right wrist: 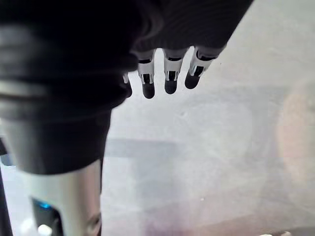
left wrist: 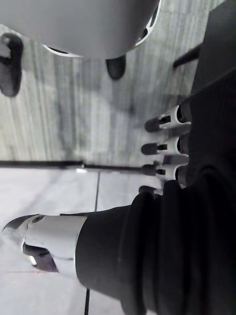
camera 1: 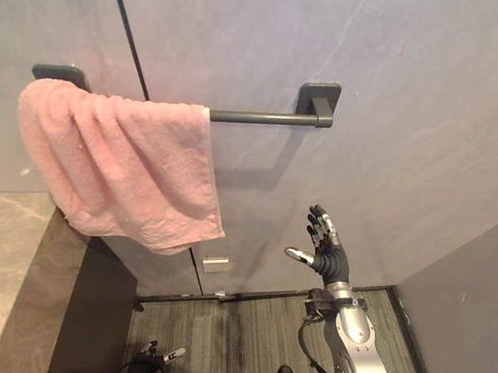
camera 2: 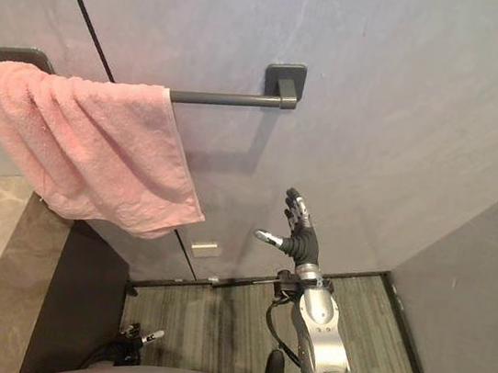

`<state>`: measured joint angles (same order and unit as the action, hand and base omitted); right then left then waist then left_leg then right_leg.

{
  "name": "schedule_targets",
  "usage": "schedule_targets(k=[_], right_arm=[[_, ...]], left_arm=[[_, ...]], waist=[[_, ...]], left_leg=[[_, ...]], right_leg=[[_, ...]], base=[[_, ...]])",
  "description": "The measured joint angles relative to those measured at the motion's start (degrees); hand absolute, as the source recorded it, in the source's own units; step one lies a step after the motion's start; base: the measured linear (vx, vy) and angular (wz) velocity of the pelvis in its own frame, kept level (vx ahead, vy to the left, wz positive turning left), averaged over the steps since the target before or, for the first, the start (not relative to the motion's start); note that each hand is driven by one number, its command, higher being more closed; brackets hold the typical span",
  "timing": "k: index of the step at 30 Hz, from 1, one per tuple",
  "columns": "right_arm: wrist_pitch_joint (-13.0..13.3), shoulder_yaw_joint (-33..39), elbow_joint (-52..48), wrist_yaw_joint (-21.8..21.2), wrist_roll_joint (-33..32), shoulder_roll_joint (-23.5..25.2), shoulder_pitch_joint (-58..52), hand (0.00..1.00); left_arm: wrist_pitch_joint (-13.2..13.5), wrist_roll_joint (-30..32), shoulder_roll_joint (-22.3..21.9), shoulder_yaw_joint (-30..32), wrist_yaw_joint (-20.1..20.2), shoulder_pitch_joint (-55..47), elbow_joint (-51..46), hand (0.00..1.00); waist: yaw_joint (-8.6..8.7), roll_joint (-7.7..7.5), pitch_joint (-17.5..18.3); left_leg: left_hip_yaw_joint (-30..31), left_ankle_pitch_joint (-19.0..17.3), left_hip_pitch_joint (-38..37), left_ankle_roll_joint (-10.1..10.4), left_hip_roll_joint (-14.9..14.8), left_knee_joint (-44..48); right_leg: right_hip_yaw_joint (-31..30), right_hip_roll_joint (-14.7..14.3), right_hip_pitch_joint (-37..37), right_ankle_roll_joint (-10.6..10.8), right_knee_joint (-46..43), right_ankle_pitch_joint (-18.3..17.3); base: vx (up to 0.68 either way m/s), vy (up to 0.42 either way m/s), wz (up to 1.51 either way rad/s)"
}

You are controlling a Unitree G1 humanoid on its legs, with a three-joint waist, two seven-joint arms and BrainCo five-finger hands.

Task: Organize washtable

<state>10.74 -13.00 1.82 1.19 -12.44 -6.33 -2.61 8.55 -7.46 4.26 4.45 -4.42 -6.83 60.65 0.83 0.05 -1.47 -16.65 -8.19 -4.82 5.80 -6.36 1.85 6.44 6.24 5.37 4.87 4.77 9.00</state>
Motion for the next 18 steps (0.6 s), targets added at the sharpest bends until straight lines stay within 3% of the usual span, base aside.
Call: schedule_targets(k=[3, 11, 18], right_arm=[[0.0, -0.87, 0.01, -0.03, -0.44, -0.71, 2.55, 0.0], [0.19, -6.75, 0.17, -1.32, -8.91, -2.07, 12.46, 0.0], [0.2, -9.39, 3.01, -1.28, -8.98, -1.88, 18.24, 0.0]], left_arm=[[-0.01, 0.04, 0.01, -0.01, 0.0, 0.03, 0.0, 0.0], [-0.11, -0.04, 0.1, -0.02, 0.35, 0.12, -0.12, 0.0], [-0.71, -0.13, 0.24, 0.1, 0.28, 0.47, -0.46, 0.0]], waist=[[-0.53, -0.01, 0.01], [-2.04, -0.52, 0.23], [-3.07, -1.32, 0.18]], left_leg=[[0.12, 0.0, -0.07, 0.0, 0.04, -0.11], [1.84, 0.19, 0.27, 0.11, 0.13, -0.41], [3.31, 0.93, 0.35, 0.22, 0.12, -1.43]], right_leg=[[0.16, 0.03, -0.29, 0.04, 0.4, 0.24], [2.03, 0.25, -0.71, 0.06, 0.41, 0.23], [3.54, 0.3, -1.06, 0.05, 0.43, 0.2]], base=[[0.01, 0.001, 0.02], [0.01, 0.0, 0.09], [0.01, -0.005, 0.11]])
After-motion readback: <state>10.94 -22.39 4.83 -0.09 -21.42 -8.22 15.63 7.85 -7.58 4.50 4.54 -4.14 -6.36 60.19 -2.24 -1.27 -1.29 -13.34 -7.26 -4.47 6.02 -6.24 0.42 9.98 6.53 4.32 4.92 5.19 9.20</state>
